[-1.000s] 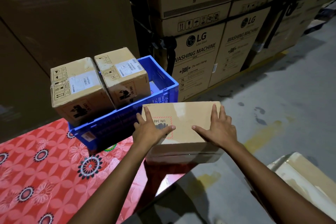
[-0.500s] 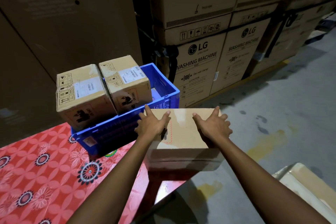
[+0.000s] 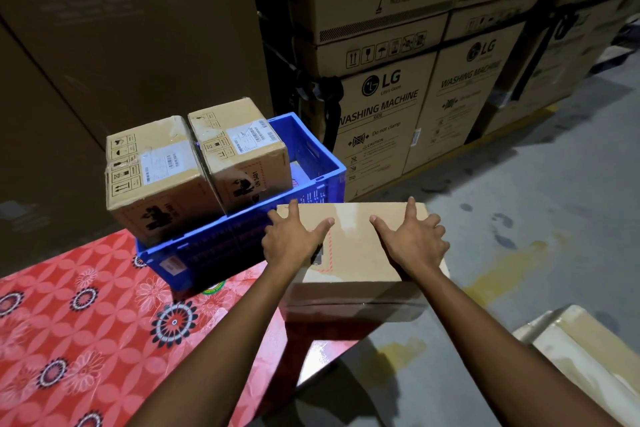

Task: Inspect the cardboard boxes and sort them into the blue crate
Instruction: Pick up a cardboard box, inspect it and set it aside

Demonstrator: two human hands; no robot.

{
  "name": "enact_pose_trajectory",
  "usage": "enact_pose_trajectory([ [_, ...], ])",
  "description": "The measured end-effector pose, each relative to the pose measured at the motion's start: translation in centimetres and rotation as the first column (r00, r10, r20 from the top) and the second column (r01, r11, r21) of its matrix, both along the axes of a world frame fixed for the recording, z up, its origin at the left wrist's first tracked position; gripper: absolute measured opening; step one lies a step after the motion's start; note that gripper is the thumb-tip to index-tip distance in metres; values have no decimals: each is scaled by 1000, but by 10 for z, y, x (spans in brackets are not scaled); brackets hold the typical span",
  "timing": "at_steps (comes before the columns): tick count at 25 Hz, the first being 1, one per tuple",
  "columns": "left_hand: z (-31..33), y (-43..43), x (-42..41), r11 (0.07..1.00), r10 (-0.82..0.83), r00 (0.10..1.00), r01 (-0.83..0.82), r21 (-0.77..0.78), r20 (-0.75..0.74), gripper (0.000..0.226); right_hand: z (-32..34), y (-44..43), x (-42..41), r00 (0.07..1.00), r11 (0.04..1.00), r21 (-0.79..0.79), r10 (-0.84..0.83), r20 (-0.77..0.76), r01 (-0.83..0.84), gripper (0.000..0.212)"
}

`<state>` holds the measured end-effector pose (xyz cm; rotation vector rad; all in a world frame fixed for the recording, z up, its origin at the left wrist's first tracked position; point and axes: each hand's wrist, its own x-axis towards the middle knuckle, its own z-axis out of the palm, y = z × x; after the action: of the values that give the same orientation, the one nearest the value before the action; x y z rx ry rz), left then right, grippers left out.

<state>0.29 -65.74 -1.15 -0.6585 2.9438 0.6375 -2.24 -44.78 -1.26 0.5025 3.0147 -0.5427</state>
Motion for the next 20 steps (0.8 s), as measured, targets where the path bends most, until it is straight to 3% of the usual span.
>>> enact_pose_trajectory([
  [9,10,0,25,995,-34,987,49,90,-160,76,13,11,40,991,972,-226,-85,-103,60,79],
  [15,21,9,44,909,180,916,-15,416,-360,48,25,25,59,935,883,-464,-222,-276,73,52],
  [20,-30,11,75,844,236,897,2,536,-374,34,-26,33,96,928,816,-548,-326,-179,181,39],
])
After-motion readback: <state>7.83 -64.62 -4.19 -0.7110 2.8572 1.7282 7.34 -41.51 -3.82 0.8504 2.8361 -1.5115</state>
